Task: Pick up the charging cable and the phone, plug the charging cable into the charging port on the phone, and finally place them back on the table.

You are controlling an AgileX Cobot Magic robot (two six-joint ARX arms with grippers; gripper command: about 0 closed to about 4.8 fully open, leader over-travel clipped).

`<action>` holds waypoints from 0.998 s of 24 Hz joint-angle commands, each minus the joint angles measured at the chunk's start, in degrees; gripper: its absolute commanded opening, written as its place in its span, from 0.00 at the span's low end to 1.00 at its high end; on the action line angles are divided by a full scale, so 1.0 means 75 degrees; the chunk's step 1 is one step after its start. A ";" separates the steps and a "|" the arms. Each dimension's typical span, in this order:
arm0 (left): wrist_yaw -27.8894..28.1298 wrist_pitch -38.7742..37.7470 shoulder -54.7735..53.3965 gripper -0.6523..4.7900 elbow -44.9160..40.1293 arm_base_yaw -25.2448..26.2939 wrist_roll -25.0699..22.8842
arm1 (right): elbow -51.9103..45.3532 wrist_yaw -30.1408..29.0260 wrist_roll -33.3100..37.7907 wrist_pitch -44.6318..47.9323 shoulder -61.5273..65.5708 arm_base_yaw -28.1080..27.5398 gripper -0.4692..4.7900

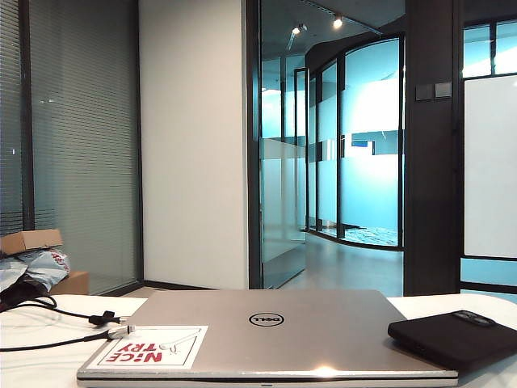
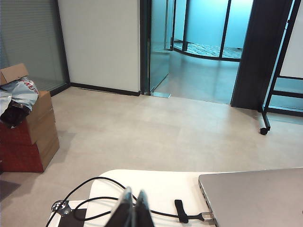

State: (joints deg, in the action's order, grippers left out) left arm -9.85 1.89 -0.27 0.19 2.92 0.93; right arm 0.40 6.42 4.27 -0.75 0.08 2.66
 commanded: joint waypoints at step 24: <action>0.0023 0.0772 -0.0061 0.11 0.0997 -0.0006 0.0880 | 0.1953 -0.0125 -0.0172 -0.0044 0.0597 0.0009 0.09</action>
State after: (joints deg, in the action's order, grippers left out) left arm -9.82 7.49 -0.56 6.94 2.92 7.18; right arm 13.69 6.28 2.74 -2.22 3.73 2.72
